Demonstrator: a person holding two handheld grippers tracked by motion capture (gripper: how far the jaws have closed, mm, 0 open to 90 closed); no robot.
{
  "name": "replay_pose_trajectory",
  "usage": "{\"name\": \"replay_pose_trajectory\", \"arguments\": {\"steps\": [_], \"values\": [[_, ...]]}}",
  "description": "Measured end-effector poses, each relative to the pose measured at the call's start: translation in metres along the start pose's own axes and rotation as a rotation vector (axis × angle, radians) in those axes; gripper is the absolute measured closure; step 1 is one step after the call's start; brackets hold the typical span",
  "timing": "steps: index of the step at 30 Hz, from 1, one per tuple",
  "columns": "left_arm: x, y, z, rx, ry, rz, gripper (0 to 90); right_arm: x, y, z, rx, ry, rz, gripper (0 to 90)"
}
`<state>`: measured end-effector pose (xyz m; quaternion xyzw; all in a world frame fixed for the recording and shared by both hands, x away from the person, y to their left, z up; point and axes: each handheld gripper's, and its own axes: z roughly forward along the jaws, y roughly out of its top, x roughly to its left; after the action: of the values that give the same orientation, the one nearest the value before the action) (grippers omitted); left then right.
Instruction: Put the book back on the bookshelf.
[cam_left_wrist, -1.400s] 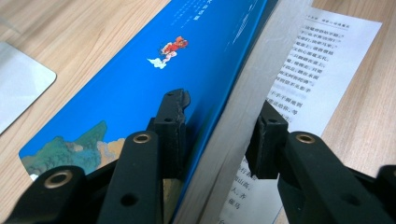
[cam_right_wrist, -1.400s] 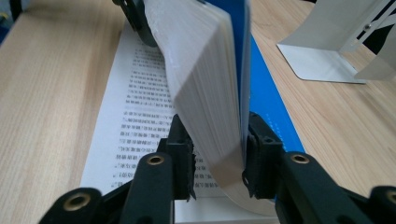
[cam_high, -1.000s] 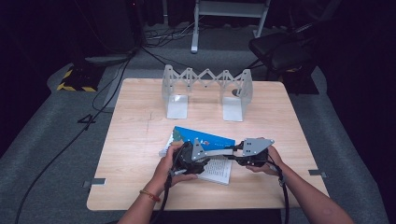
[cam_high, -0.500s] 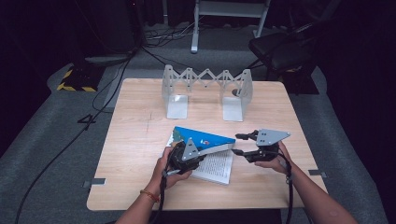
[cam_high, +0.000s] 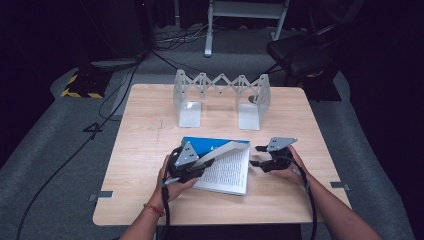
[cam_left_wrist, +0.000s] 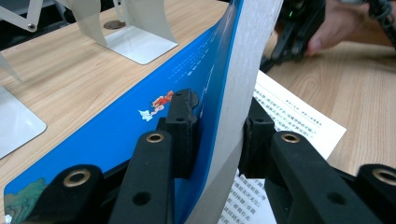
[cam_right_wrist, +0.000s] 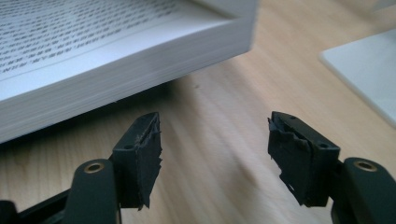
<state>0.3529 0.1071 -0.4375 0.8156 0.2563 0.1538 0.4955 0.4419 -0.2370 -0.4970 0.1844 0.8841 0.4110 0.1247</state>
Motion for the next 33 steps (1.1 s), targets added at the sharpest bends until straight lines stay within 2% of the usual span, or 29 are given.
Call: {"name": "replay_pose_trajectory", "arguments": {"steps": [2,3,6,8,9,12,14,16,19,22,26,28,30,33], "values": [[0.0,0.0,0.001,0.004,-0.002,0.002,70.7,0.001,0.0,0.003,-0.002,0.009,0.002,34.5],[-0.001,0.0,0.002,0.008,-0.006,0.01,70.6,0.003,0.001,0.005,-0.04,0.049,0.027,34.9],[0.0,-0.001,0.001,0.002,-0.005,0.011,70.7,0.005,0.003,0.004,-0.055,0.035,0.009,36.0],[0.001,0.0,0.0,-0.019,-0.006,0.003,70.8,0.005,0.005,-0.001,-0.105,0.039,0.033,40.8],[0.001,0.001,0.0,-0.033,-0.009,0.0,71.2,0.005,0.009,-0.006,-0.147,0.036,0.035,42.6],[0.003,0.007,-0.001,-0.077,-0.034,-0.028,72.1,0.0,0.021,-0.02,-0.246,0.003,0.078,45.9],[0.001,0.012,0.0,-0.085,-0.044,-0.029,72.4,-0.002,0.028,-0.031,-0.288,-0.015,0.09,45.9],[-0.003,0.014,0.001,-0.076,-0.046,-0.013,72.6,-0.002,0.033,-0.036,-0.291,-0.033,0.074,46.0],[-0.006,0.013,0.0,-0.076,-0.048,-0.016,72.0,0.0,0.038,-0.038,-0.3,-0.043,0.068,46.8],[-0.007,0.013,-0.006,-0.095,-0.042,-0.015,72.2,0.003,0.047,-0.041,-0.323,-0.032,0.057,49.2],[-0.007,0.009,-0.012,-0.112,-0.041,-0.041,72.1,0.009,0.059,-0.045,-0.346,-0.013,0.039,49.2],[-0.008,0.005,-0.014,-0.117,-0.036,-0.052,71.4,0.009,0.063,-0.045,-0.352,0.017,0.056,49.8],[-0.01,0.0,-0.016,-0.139,-0.031,-0.087,69.4,0.011,0.068,-0.044,-0.365,0.03,0.066,49.9],[-0.01,-0.004,-0.022,-0.151,-0.016,-0.106,67.7,0.013,0.076,-0.042,-0.382,0.046,0.072,49.9]]}}
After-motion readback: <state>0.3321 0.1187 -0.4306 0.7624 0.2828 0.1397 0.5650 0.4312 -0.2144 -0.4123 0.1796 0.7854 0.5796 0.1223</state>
